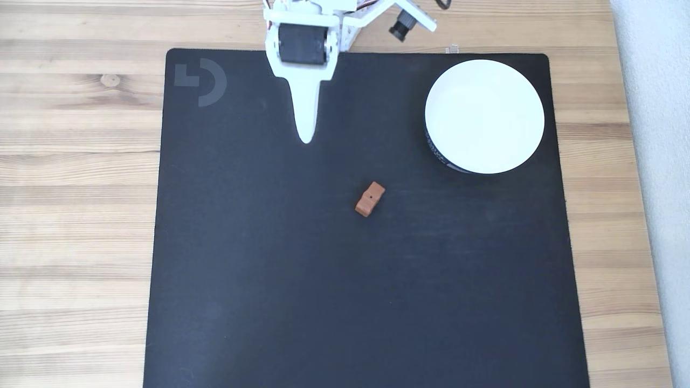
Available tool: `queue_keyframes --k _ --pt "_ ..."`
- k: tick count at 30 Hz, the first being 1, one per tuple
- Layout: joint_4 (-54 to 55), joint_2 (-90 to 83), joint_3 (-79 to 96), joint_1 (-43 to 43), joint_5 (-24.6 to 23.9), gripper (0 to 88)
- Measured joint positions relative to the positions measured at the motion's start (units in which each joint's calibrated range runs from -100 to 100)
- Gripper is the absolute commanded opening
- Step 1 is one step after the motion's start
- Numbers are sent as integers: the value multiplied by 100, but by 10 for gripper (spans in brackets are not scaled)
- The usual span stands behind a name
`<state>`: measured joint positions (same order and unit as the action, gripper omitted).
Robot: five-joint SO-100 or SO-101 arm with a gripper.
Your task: Pick up the toy and place it on the plate
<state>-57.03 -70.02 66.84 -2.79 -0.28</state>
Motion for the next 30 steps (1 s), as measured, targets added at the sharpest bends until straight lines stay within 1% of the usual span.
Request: queue_keyframes --k 11,13,14,15,20,24,30 --pt "0 3397 -2815 558 0 23" --pt "0 3888 -3335 691 139 24" --pt "-17 4505 -3769 882 268 24" --pt "-17 4679 -3873 882 257 24" --pt "-498 6053 -4979 1190 402 24" --pt "-692 7144 -5772 1457 386 24" --pt "-1359 7860 -6566 1631 396 24"
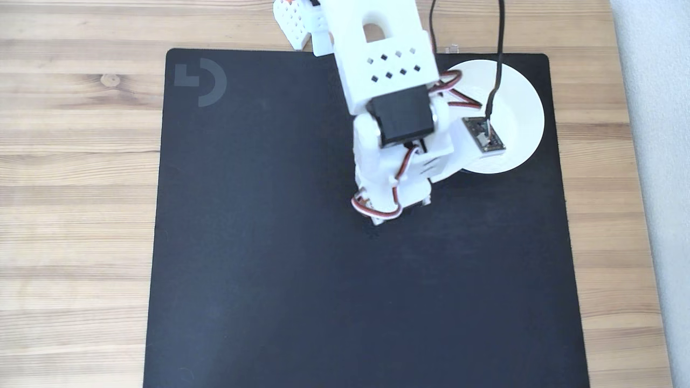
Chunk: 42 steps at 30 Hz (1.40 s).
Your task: Pick up the toy and place it on the plate
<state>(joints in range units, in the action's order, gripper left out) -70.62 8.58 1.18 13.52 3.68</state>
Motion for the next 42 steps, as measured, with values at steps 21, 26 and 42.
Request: queue_keyframes --k 21,26,42 --pt "-971 0 -227 -42 -26 245" --pt "-979 17 -444 -133 -15 264" --pt "-1199 67 -520 -225 -26 427"
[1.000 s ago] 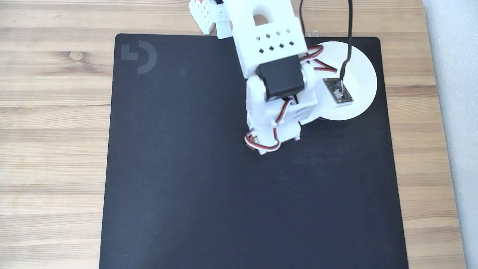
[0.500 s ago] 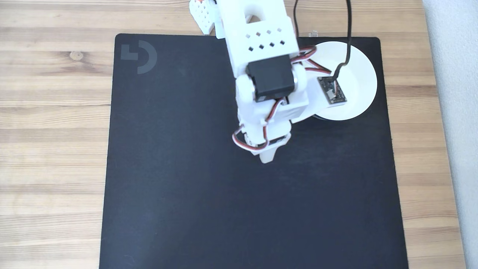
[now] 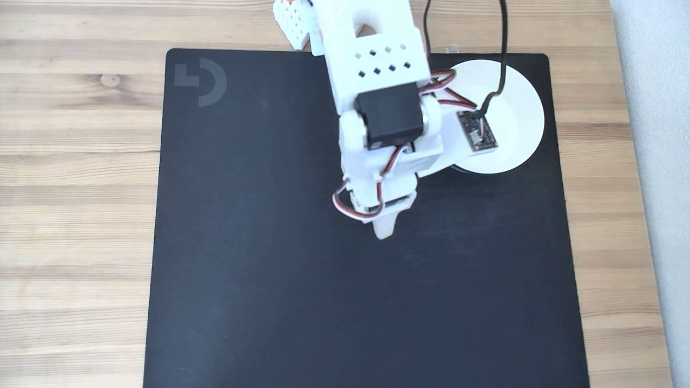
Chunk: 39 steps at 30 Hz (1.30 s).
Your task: Pick up the toy and place it on the plate
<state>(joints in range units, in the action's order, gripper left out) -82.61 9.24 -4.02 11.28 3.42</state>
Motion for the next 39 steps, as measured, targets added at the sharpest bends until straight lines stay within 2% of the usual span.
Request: queue_keyframes --k 4,19,29,37,39 --pt "-329 0 0 -58 0 431" --pt "-363 0 0 -17 41 430" --pt "-363 0 0 67 1498 430" --pt "-388 0 0 100 2167 430" --pt "-464 0 0 108 2198 430"
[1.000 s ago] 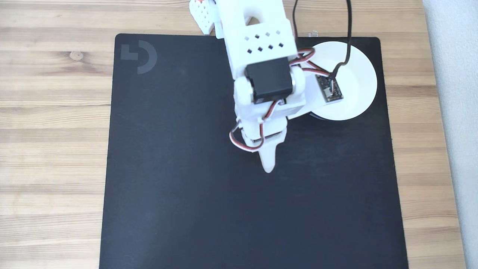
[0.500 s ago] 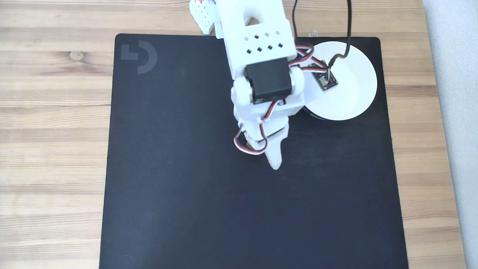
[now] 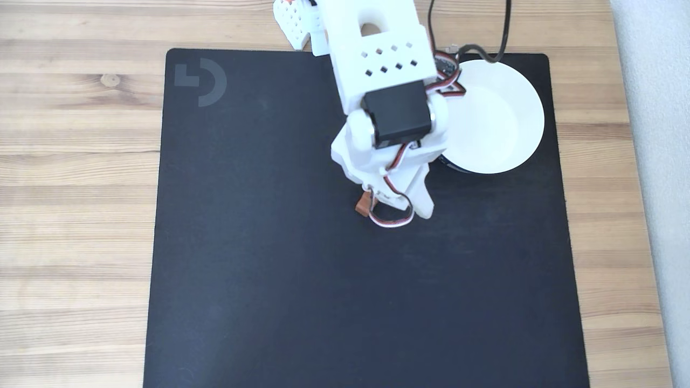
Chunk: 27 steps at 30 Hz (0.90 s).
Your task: Pick up the toy and place it on the plate
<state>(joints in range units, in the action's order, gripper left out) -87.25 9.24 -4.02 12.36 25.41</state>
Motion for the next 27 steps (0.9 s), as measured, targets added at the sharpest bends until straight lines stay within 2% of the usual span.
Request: queue_keyframes --k 19,27 --pt "-59 8 0 -291 5 430" --pt "-51 591 0 -291 5 430"
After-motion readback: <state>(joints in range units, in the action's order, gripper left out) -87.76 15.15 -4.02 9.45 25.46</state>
